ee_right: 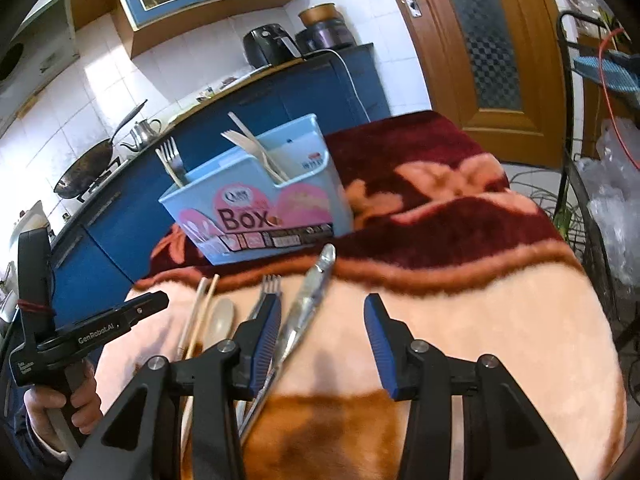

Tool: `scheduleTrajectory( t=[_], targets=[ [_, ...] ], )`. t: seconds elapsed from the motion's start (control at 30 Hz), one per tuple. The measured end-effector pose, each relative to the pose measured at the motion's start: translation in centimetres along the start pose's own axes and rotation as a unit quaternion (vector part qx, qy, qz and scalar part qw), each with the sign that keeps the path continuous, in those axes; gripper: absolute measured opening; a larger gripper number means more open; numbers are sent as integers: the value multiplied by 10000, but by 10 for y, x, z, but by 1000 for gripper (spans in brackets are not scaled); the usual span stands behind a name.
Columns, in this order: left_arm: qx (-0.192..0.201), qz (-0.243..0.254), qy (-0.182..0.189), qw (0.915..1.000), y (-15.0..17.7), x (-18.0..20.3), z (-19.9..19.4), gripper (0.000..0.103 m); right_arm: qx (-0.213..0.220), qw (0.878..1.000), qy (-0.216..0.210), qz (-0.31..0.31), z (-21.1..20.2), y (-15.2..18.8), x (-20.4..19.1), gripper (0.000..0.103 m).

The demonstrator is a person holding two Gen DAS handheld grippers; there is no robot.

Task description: Organize utensils

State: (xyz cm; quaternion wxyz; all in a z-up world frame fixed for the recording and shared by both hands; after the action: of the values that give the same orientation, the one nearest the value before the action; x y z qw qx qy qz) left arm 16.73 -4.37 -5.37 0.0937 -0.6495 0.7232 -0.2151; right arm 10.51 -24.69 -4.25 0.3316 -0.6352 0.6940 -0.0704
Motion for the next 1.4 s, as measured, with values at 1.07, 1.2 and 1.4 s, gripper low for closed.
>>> scheduleTrajectory(
  t=[1.07, 1.2, 1.4],
  targets=[
    [-421, 35, 291, 9987, -19, 9, 38, 6, -431, 9990, 54, 45, 26, 11, 2, 48],
    [-94, -129, 383, 9991, -24, 0, 23, 6, -566, 9984, 26, -29, 33, 9, -4, 48],
    [359, -127, 401, 9985, -29, -5, 2, 6, -940, 9955, -20, -72, 45, 5, -12, 48]
  ],
)
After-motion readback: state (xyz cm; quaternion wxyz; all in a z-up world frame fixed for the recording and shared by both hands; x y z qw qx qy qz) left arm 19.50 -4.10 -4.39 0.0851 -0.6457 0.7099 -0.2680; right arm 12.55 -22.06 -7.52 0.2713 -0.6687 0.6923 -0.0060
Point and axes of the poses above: each gripper's, at about its wrist camera, not at the fingertips, and z roughly the way its jaws point, x to its right, y to its underside, the point moved 10 cm from there along z, roughly the way its jaws point, and after that the axes turned 15 degrees about -x, right-handed, at the moved point
